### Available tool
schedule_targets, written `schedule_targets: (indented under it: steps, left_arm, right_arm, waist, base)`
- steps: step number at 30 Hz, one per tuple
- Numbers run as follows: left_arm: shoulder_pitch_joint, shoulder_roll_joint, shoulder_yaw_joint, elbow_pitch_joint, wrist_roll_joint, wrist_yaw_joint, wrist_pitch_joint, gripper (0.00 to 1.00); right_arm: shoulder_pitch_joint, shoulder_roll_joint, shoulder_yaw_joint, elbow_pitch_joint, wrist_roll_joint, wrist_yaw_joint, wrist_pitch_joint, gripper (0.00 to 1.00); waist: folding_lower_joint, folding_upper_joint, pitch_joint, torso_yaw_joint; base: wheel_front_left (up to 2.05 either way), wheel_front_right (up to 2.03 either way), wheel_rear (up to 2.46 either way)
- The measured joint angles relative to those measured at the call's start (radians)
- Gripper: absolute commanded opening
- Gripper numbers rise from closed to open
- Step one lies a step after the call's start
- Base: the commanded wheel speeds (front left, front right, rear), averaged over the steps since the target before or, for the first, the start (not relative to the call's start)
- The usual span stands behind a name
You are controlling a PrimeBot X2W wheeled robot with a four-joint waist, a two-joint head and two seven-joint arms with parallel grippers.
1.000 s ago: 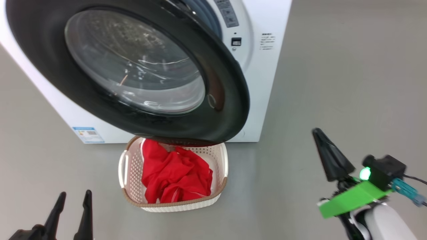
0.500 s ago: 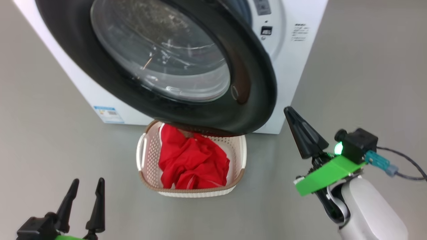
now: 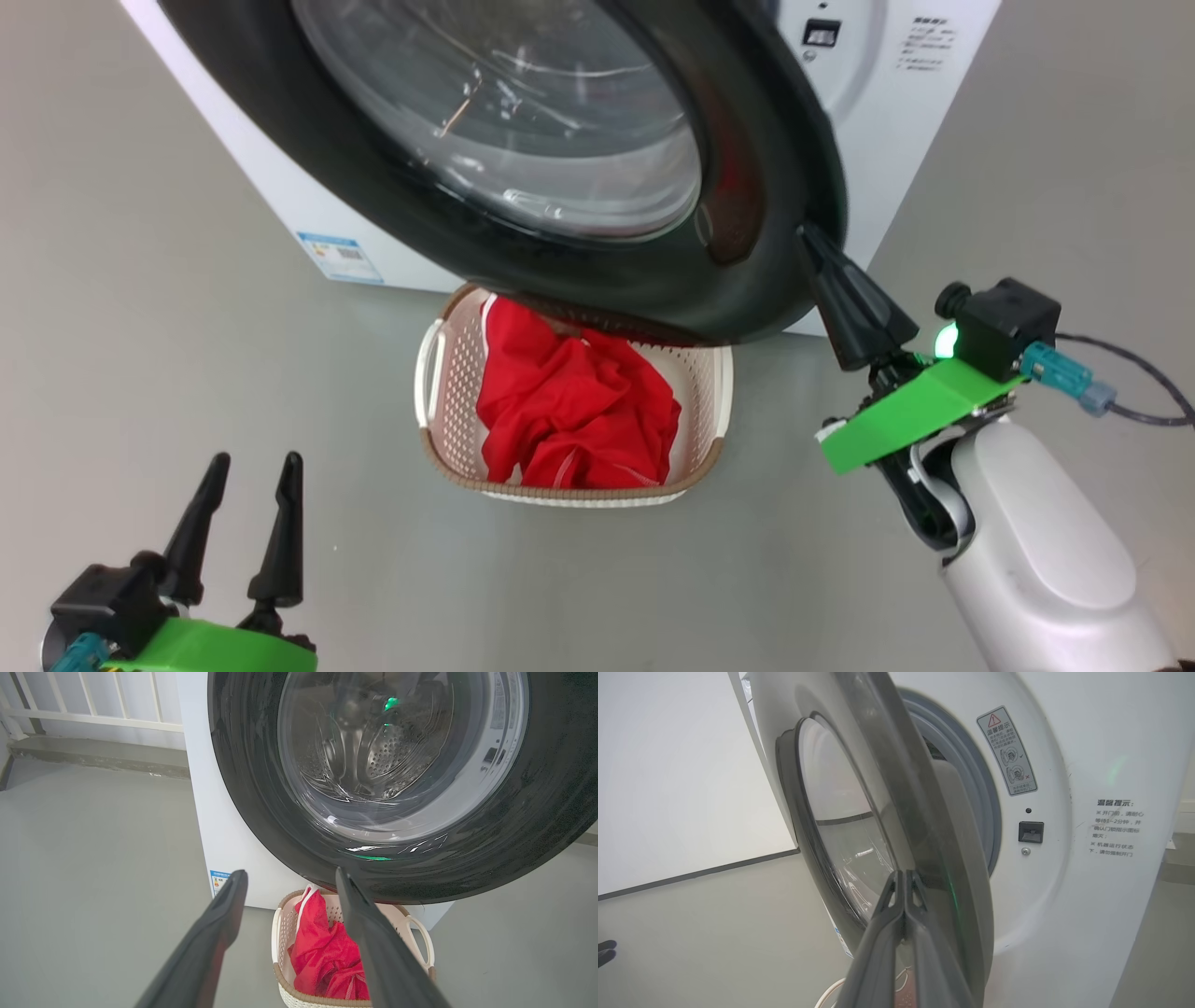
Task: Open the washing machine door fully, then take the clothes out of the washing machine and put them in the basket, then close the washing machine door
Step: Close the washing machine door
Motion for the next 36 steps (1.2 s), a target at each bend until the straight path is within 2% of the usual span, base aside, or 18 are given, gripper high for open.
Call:
schedule_targets:
  steps: [16,27,36]
  left_arm:
    - [-0.064,-0.006,-0.023,-0.022,-0.004,0.0,0.0,1.0]
    - [-0.115,-0.011,-0.044,-0.034,-0.011,0.0,0.0,1.0]
    - [-0.138,-0.014,-0.052,-0.036,-0.016,0.0,0.0,1.0]
  right_arm:
    - [-0.151,0.005,-0.109,0.031,-0.007,0.0,0.0,0.0]
    - [-0.265,-0.006,-0.197,0.057,-0.053,0.0,0.0,0.0]
    - [-0.324,0.018,-0.26,0.054,-0.086,0.002,0.0,0.0]
  waist:
    - [0.0,0.0,0.09,0.031]
    - [0.0,0.0,0.168,0.06]
    - [0.0,0.0,0.208,0.077]
  base:
    - [0.0,0.0,0.0]
    - [0.0,0.0,0.0]
    - [0.0,0.0,0.0]
